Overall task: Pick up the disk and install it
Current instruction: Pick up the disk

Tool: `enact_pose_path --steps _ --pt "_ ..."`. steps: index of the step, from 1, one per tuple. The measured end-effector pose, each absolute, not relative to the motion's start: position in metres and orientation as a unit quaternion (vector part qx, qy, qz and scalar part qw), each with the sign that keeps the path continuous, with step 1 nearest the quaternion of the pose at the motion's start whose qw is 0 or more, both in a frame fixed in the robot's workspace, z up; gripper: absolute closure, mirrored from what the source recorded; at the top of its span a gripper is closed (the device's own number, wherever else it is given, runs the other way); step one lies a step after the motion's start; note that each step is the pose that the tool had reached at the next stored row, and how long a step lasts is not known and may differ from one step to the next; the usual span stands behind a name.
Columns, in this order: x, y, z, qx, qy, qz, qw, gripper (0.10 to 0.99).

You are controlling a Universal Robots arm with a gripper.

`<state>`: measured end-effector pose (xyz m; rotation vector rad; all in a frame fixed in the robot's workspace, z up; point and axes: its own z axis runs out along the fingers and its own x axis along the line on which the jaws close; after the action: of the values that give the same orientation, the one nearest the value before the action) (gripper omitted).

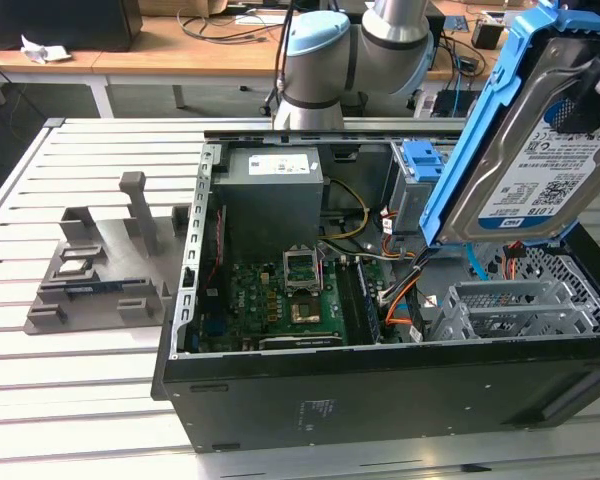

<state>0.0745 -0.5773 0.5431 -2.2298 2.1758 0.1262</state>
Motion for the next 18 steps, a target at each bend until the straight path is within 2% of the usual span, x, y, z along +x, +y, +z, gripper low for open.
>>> enact_pose_path --steps 18 --pt "0.105 -0.565 0.525 -0.715 0.698 0.040 0.008 0.722"
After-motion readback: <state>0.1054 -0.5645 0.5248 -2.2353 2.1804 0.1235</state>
